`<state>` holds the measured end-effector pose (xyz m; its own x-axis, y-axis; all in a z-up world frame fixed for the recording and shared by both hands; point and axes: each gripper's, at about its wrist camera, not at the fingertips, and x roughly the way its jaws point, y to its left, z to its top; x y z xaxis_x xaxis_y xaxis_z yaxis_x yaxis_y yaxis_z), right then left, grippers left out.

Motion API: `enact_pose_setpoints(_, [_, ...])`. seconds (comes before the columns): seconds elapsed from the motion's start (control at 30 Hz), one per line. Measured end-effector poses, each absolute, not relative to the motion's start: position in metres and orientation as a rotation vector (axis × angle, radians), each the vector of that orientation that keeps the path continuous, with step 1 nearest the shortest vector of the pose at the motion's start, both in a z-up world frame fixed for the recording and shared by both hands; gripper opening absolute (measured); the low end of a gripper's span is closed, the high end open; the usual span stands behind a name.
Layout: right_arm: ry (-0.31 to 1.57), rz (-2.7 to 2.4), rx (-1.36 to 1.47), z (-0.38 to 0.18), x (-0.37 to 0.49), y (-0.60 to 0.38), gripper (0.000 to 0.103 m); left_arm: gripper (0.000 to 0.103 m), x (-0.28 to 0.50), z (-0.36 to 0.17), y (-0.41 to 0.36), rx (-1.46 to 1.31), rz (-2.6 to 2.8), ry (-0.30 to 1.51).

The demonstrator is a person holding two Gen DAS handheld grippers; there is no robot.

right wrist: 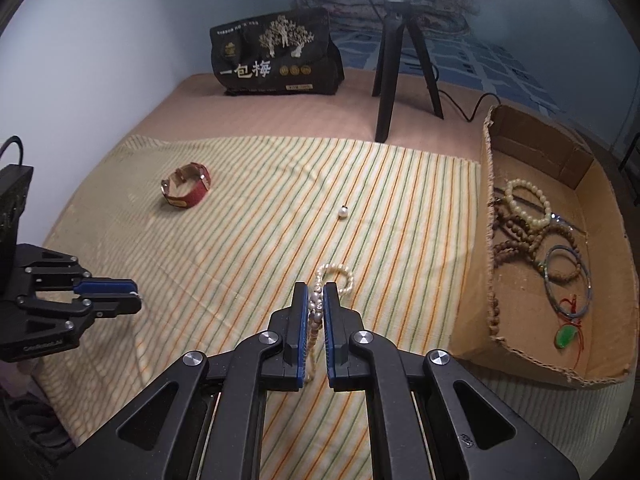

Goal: Organize jewelry
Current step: 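Carry the pearl earring with the left tool while the right tool carries the necklace to the box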

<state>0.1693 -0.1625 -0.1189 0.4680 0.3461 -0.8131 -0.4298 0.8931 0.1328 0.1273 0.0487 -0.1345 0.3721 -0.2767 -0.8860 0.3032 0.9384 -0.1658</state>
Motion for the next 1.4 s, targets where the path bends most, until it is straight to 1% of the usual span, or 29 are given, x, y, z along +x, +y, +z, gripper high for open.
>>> enact_pose_setpoints(0.6, [0.899,0.493,-0.073,-0.075,0.141,-0.194,0.006,0.009,0.134,-0.082,0.021,-0.023,-0.389,0.991])
enact_pose_setpoints(1.17, [0.801,0.428,-0.014,-0.026,0.129,-0.255,0.006,0.009,0.136,-0.045,-0.053,0.016,-0.486,0.896])
enact_pose_setpoints(1.4, [0.757,0.378,0.024,-0.009,0.132,-0.285,0.006,0.009,0.146,-0.031,-0.083,-0.013,-0.530,0.856])
